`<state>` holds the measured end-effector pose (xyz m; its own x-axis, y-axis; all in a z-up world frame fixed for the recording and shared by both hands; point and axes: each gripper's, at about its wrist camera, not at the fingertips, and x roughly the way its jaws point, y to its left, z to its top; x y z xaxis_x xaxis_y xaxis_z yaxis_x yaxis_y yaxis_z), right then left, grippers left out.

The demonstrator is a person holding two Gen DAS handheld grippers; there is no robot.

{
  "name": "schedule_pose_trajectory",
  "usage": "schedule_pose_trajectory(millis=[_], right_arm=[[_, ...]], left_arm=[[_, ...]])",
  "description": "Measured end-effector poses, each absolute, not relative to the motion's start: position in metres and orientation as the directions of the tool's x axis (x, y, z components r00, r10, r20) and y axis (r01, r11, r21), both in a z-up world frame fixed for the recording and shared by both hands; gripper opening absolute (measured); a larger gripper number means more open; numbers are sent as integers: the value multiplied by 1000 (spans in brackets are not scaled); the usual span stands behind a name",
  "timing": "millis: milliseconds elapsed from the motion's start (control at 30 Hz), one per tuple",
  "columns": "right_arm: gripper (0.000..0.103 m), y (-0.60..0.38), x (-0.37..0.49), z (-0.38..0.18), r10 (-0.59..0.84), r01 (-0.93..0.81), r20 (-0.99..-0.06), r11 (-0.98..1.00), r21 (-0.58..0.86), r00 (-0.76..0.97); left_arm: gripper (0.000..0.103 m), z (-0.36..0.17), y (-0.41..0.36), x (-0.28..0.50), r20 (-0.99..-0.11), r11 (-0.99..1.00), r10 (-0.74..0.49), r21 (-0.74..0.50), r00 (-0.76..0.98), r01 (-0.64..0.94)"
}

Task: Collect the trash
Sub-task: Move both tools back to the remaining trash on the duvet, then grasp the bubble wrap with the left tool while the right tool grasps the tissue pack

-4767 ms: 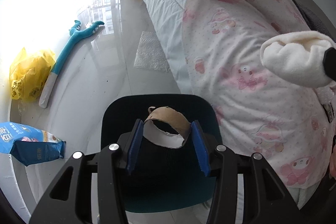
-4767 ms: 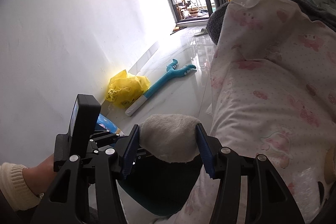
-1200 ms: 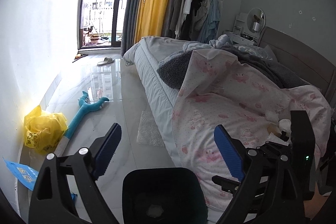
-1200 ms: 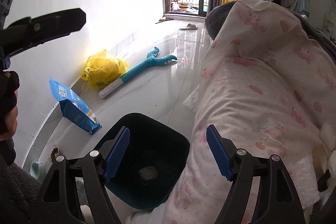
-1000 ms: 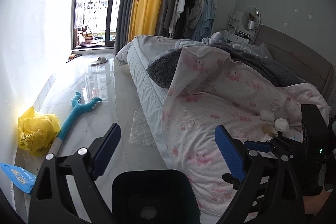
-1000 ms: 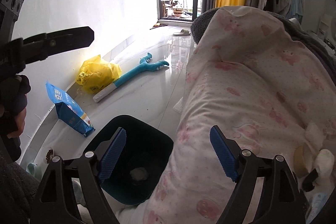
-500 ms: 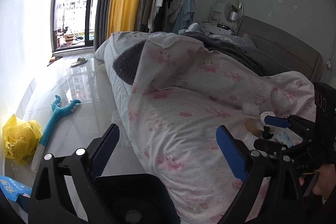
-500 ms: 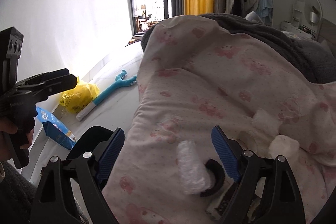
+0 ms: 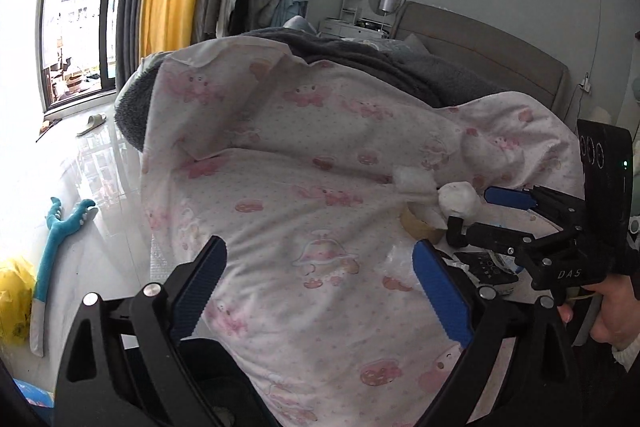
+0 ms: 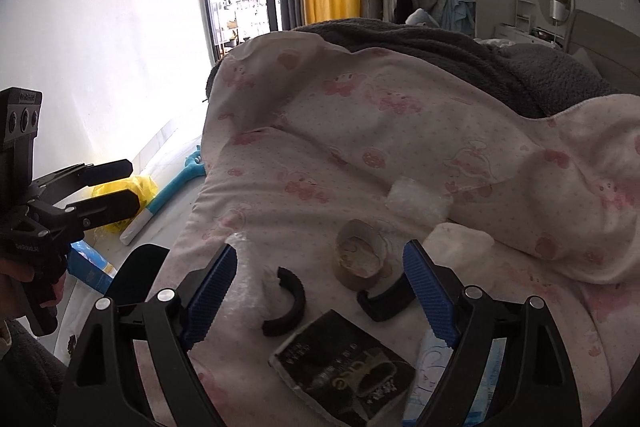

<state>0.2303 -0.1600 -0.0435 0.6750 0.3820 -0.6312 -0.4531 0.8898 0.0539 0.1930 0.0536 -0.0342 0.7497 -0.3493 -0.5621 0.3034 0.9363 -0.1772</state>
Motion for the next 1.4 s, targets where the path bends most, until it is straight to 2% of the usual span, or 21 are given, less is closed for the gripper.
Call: schedule_pose_trajectory(millis=[467,700,967,1267,1400], right_arm=[[86,-220,238,-55,321,-346,-651,933,95,687],[86,-241,245,-70,278,-293,-701,951,102,657],[86,-253,255,-91,290,-275,-746,950,148,600],[86,-251,259,-97,287,-287,-766,948,140,575],[78,-251,260,-100,281,-291,-775,948,131,566]], left_arm=[[96,-58,-7,205,-608,880,-446,-162,656,447],[96,-70,-30,211,-624,858,-471,-159,624,488],[95,-78,-45,217,-637,851,-475,-157,607,501],[85,-87,-53,222,-648,853,-468,-152,601,500],[76,-88,-52,223,-645,853,-476,-171,598,494]])
